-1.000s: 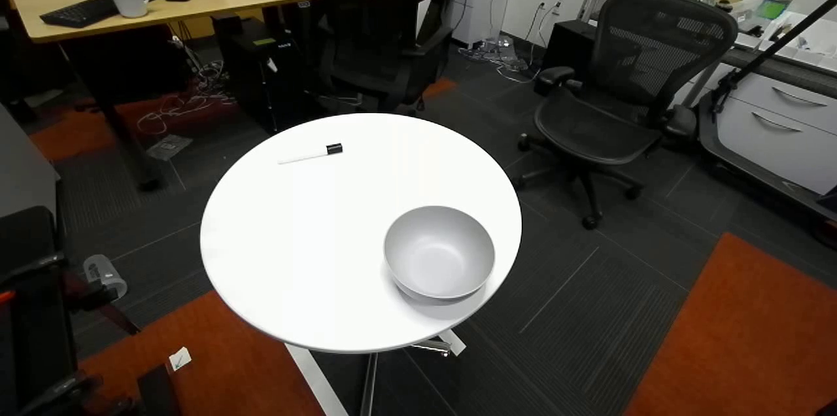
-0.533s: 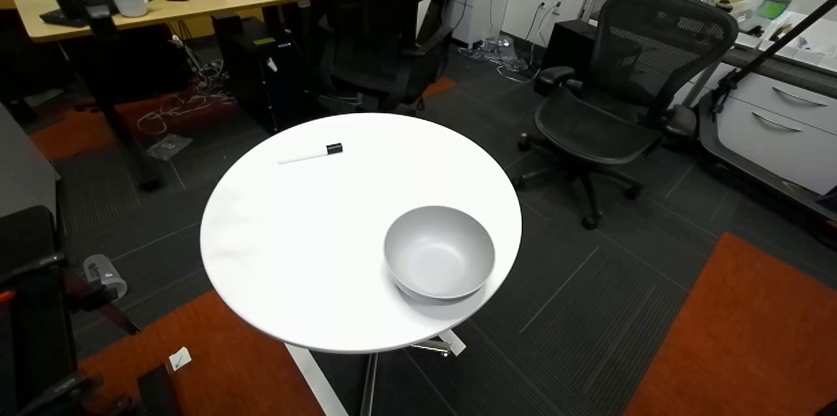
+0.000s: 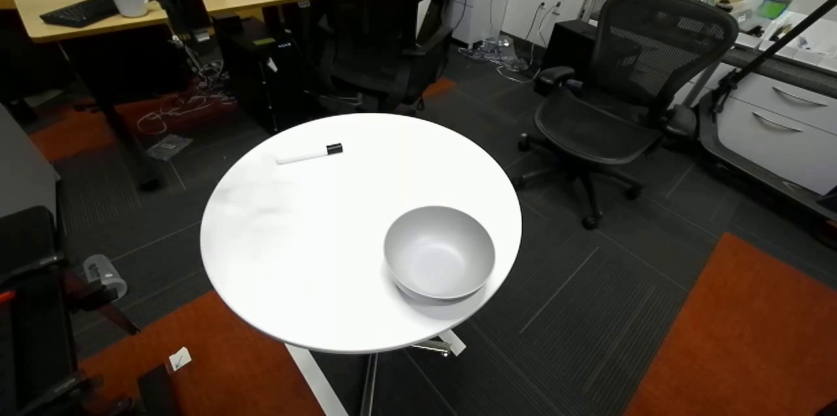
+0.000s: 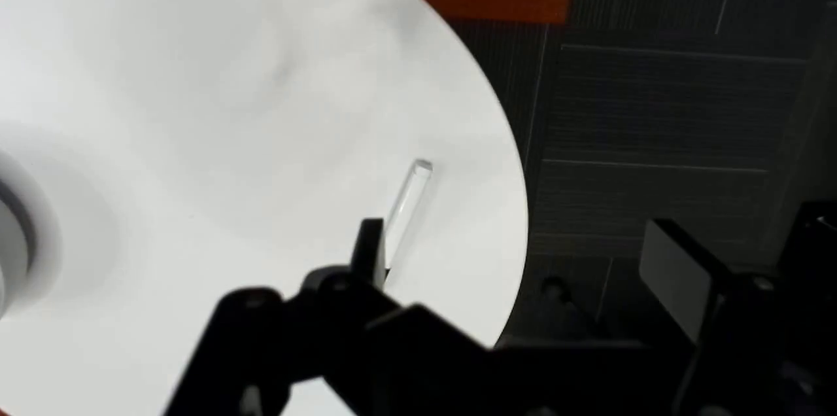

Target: Put the marker in the grey bowl, remove the marker from the grey bowl

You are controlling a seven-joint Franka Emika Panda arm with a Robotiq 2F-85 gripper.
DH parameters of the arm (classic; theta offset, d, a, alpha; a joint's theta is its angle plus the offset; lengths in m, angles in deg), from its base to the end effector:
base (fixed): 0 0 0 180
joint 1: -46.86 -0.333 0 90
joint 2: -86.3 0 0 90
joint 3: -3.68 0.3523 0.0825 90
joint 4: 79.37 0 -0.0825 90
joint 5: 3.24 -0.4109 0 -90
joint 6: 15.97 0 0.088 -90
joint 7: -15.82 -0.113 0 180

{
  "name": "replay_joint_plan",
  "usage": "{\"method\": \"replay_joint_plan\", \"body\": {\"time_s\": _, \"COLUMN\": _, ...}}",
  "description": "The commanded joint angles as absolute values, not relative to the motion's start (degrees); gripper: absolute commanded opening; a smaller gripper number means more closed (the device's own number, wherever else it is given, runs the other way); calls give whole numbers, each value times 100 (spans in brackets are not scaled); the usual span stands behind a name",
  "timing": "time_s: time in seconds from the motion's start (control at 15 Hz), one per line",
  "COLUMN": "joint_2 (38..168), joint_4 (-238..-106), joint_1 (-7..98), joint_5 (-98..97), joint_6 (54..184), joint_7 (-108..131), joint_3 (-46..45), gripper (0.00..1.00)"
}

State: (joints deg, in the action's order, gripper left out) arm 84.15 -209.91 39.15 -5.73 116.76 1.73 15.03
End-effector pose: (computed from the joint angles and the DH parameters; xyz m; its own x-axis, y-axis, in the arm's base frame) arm 0.5089 0.1773 0.3912 0.9962 0.0570 0.0659 0.0600 -0.9972 -0.0440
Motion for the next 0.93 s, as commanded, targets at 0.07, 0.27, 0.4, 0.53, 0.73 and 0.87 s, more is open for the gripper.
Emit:
{"method": "replay_joint_plan", "body": {"time_s": 0.07, "joint_2": 9437, "joint_4": -20184, "joint_1": 3894, "joint_5": -314, "joint_6": 11948, "joint_7": -343, "joint_3": 1275, "gripper": 100}}
{"method": "replay_joint_plan", "body": {"time_s": 0.27, "joint_2": 9878, "joint_4": -19841, "joint_1": 3834, "joint_5": -184, "joint_6": 11962, "joint_7": -556, "joint_3": 1091, "gripper": 100}}
{"method": "replay_joint_plan", "body": {"time_s": 0.4, "joint_2": 10115, "joint_4": -19660, "joint_1": 3786, "joint_5": -122, "joint_6": 11958, "joint_7": -669, "joint_3": 983, "gripper": 100}}
{"method": "replay_joint_plan", "body": {"time_s": 0.53, "joint_2": 10352, "joint_4": -19505, "joint_1": 3716, "joint_5": -10, "joint_6": 11992, "joint_7": -828, "joint_3": 889, "gripper": 100}}
{"method": "replay_joint_plan", "body": {"time_s": 0.73, "joint_2": 10718, "joint_4": -19284, "joint_1": 3592, "joint_5": 150, "joint_6": 12027, "joint_7": -1095, "joint_3": 751, "gripper": 100}}
{"method": "replay_joint_plan", "body": {"time_s": 0.87, "joint_2": 10975, "joint_4": -19125, "joint_1": 3498, "joint_5": 213, "joint_6": 12041, "joint_7": -1237, "joint_3": 662, "gripper": 100}}
